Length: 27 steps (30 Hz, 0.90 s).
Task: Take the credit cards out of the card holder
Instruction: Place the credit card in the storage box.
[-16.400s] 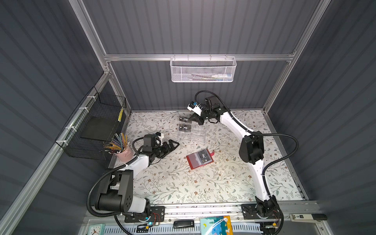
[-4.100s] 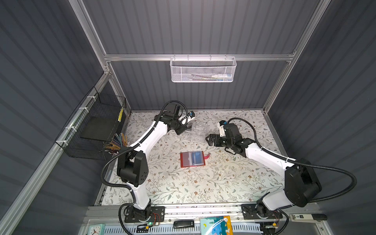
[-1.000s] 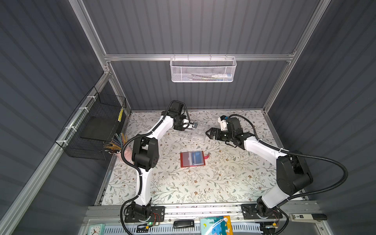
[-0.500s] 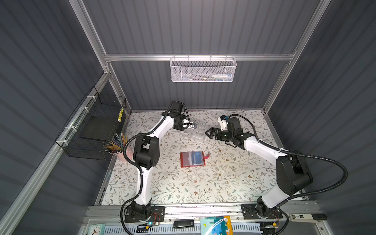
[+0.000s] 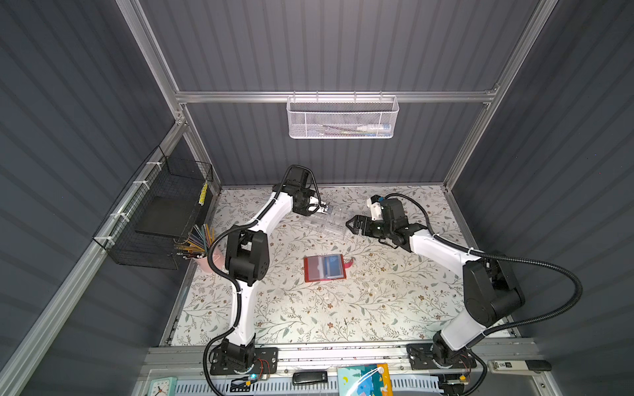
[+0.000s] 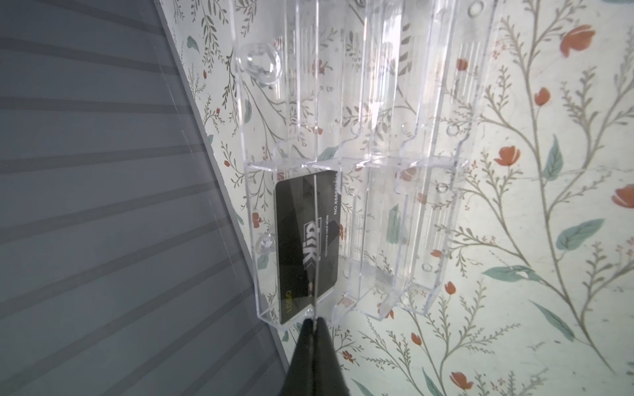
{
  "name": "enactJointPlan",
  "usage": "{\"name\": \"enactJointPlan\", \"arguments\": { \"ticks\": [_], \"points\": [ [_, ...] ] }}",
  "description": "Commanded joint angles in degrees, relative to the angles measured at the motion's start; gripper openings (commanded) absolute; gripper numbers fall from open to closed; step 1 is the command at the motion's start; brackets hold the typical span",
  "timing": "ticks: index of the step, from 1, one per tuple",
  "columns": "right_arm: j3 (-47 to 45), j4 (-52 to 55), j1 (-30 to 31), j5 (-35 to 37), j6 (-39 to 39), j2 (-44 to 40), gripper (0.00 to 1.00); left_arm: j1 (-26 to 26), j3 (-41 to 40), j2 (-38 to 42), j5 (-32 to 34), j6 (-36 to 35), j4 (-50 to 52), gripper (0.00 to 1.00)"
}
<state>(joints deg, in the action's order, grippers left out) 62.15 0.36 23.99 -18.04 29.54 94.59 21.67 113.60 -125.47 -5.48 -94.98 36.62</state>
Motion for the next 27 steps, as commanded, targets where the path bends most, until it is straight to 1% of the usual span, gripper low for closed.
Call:
{"name": "enactJointPlan", "arguments": {
  "ticks": [1, 5, 7, 12, 15, 27],
  "points": [
    [0.3, -0.2, -0.2, -0.6, 0.1, 0.1, 0.99, -0.1, 2.5, -1.6, 2.3, -19.8, 7.3, 0.0],
    [0.4, -0.4, -0.2, -0.6, 0.1, 0.3, 0.99, -0.1, 2.6, -1.7, 2.6, -20.9, 7.0, 0.0],
    [0.4, -0.4, -0.2, -2.9, 0.2, 0.6, 0.99, -0.1, 2.3, -1.8, 3.0, -22.1, 6.5, 0.0],
    [0.3, -0.8, -0.2, -3.1, 0.3, 0.6, 0.99, 0.1, 0.8, -1.9, 3.1, -23.3, 5.0, 0.0],
    [0.2, -1.3, -0.2, -3.4, 0.4, 0.9, 0.99, 0.6, -0.3, -1.9, 3.3, -23.6, 3.6, 0.0],
    [-0.2, -2.5, -0.3, -4.2, 1.0, 1.2, 0.99, 1.6, -0.1, -3.7, 5.3, -23.6, 2.9, 0.0]
  ]
}}
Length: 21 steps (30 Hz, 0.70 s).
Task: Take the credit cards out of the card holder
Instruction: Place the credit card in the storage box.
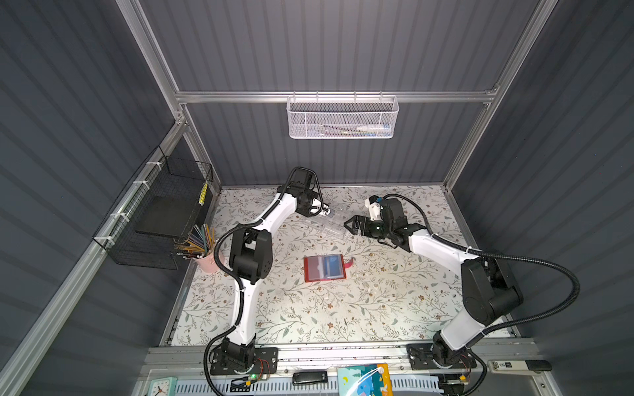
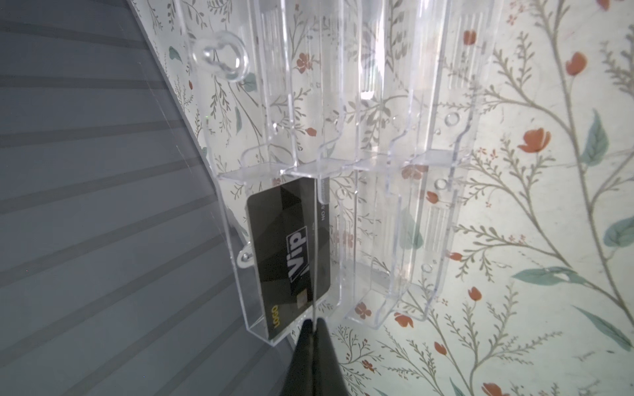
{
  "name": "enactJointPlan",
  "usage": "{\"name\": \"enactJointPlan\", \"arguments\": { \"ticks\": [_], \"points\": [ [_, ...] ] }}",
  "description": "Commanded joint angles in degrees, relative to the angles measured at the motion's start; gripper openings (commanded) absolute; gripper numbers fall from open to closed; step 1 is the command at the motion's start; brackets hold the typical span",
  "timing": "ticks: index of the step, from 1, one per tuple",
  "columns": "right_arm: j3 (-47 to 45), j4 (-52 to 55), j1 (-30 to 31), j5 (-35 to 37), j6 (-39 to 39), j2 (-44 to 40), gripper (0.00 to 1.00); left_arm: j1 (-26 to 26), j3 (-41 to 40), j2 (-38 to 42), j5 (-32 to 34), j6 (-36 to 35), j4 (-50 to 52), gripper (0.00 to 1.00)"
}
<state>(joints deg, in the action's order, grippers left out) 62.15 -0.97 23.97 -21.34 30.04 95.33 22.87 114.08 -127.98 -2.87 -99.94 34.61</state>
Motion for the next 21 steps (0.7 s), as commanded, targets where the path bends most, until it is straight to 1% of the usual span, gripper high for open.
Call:
{"name": "enactJointPlan", "arguments": {
  "ticks": [1, 2, 3, 5, 9, 12, 13, 14, 16, 17, 18, 19, 21],
  "points": [
    [-0.2, -1.3, -0.3, -1.0, 0.5, 0.5, 0.99, 0.4, -0.7, -1.1, 2.6, -18.6, 4.9, 0.0],
    [-0.3, -1.3, -0.3, -1.1, 0.6, 0.4, 0.99, 0.5, -1.1, -1.2, 2.6, -18.6, 4.5, 0.0],
    [-0.4, -1.5, -0.3, -1.1, 0.6, 0.4, 0.99, 0.5, -1.3, -1.1, 2.7, -18.7, 4.3, 0.03],
    [-0.4, -1.5, -0.2, -1.2, 0.8, 0.5, 0.99, 0.6, -2.1, -0.8, 2.6, -18.7, 3.4, 0.15],
    [-0.5, -1.8, -0.3, -1.5, 0.9, 0.5, 0.99, 0.7, -2.5, -0.6, 2.8, -18.3, 2.8, 0.19],
    [-0.6, -1.9, -0.3, -1.6, 1.1, 0.7, 0.99, 0.7, -2.9, -0.1, 2.4, -17.5, 1.5, 0.31],
    [-0.7, -2.1, -0.3, -1.6, 1.1, 0.6, 0.99, 0.6, -2.7, 0.0, 1.9, -17.1, 1.2, 0.39],
    [-0.7, -2.1, -0.3, -1.6, 1.1, 0.6, 0.99, 0.6, -2.7, 0.2, 1.8, -16.9, 0.6, 0.43],
    [-0.6, -2.2, -0.3, -1.8, 1.2, 0.6, 0.99, 0.6, -2.7, 0.4, 1.6, -16.8, -0.3, 0.44],
    [-0.7, -2.2, -0.3, -1.8, 1.2, 0.6, 0.99, 0.6, -2.3, 0.5, 1.2, -16.0, -0.6, 0.48],
    [-0.6, -2.4, -0.3, -1.8, 1.3, 0.6, 0.99, 0.5, -1.9, 0.5, 0.8, -15.4, -0.9, 0.81],
    [-0.6, -2.4, -0.3, -1.9, 1.4, 0.6, 0.99, 0.5, -1.4, 0.7, 0.1, -14.0, -1.1, 0.99],
    [-0.7, -2.3, -0.3, -2.0, 1.4, 0.5, 0.99, 0.2, -1.3, 1.3, -0.9, -12.8, -1.6, 1.0]
  ]
}}
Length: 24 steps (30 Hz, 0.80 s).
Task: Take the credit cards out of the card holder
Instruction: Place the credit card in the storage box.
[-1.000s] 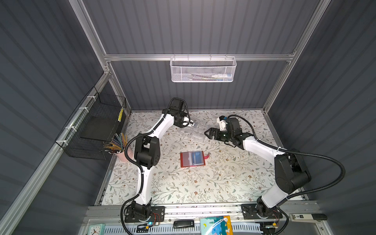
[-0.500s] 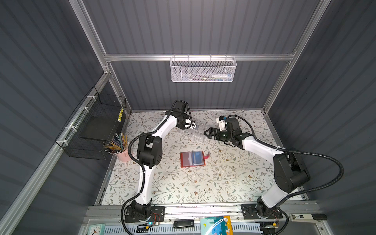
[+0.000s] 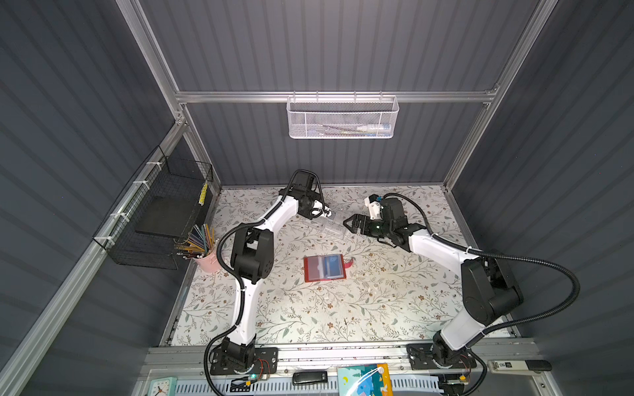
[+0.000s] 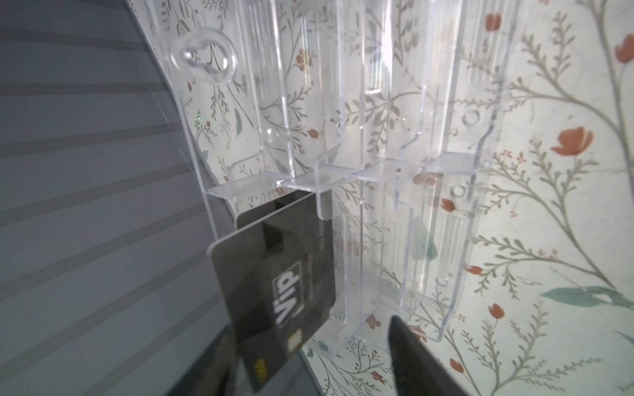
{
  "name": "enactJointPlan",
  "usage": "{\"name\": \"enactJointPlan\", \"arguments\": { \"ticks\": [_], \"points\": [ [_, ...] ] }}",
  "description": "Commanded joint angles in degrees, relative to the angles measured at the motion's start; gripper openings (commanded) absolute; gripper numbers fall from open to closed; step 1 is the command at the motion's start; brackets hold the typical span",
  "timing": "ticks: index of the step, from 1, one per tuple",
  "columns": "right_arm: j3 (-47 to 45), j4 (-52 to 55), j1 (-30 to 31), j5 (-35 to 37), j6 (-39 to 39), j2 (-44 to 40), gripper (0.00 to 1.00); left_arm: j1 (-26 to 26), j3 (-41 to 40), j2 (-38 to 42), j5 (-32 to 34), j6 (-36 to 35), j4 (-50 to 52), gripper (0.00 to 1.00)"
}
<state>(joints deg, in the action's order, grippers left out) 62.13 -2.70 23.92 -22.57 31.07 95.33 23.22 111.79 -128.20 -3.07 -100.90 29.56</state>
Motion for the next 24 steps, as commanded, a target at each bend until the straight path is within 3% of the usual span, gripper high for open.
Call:
{"name": "enactJointPlan", "arguments": {
  "ticks": [1, 5, 15, 24],
  "points": [
    [-0.7, -0.6, -0.2, -0.8, 0.4, 0.3, 0.99, -0.2, 0.3, 2.0, -0.3, -11.4, 1.8, 1.0],
    [-0.8, -0.7, -0.2, -0.7, 0.6, 0.1, 0.99, -1.0, 1.1, 3.3, -3.2, -8.7, 2.6, 1.0],
    [-2.0, -0.7, -0.1, -0.6, 0.8, -1.6, 0.99, -1.7, -4.7, 4.1, -2.1, -9.8, 1.0, 1.0],
    [-1.8, -0.9, -0.1, -1.1, 0.9, -1.1, 0.99, -2.3, -5.1, 3.0, -1.2, -10.4, 0.1, 1.0]
  ]
}}
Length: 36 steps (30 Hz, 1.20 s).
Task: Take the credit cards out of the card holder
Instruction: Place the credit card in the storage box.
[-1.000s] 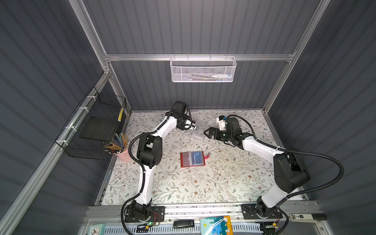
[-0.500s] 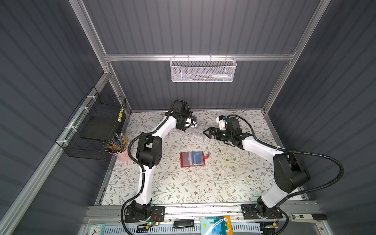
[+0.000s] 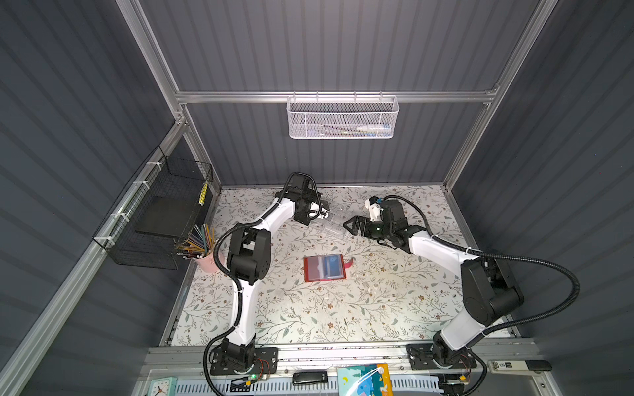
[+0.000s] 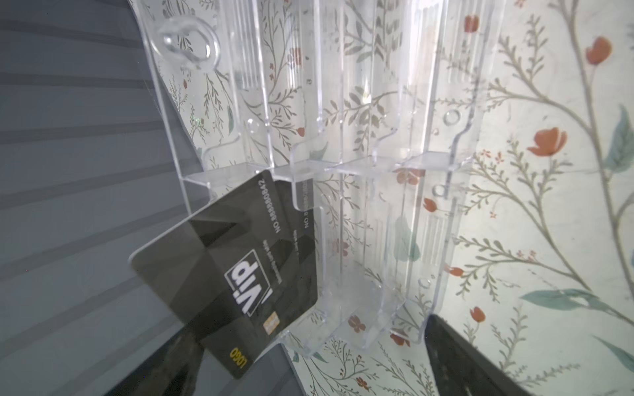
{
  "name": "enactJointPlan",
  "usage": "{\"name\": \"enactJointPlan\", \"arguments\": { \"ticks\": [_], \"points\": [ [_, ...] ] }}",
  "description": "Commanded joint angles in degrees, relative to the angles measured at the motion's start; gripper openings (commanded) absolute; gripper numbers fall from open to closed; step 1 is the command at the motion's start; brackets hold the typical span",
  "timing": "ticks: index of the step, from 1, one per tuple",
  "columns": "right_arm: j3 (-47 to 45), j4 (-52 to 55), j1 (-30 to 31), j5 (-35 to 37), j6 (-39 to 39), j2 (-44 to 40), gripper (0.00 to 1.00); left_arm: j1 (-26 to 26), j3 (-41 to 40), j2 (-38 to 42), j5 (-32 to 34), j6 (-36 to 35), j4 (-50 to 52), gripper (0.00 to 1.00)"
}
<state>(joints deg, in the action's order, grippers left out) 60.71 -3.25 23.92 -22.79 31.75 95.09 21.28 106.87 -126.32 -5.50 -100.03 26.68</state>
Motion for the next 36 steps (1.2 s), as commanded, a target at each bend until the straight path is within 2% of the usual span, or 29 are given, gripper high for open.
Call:
{"name": "enactJointPlan", "arguments": {
  "ticks": [1, 13, 29, 36],
  "points": [
    [-0.3, -0.4, -0.1, -0.9, 0.4, -0.8, 0.99, -0.4, 0.0, 0.8, 1.6, -11.5, 2.8, 1.0],
    [0.3, -0.9, -0.1, -1.5, 0.6, 0.3, 0.99, -0.5, -0.1, -0.7, 0.6, -11.6, 3.1, 1.0],
    [0.3, -1.8, 0.0, -2.3, 1.2, 1.3, 0.99, 1.0, -6.0, 1.5, -0.8, -9.8, 0.4, 1.0],
    [0.1, -2.1, 0.0, -2.5, 1.4, 1.1, 0.99, 1.3, -5.4, 3.6, -5.7, -4.8, 0.9, 1.0]
  ]
}}
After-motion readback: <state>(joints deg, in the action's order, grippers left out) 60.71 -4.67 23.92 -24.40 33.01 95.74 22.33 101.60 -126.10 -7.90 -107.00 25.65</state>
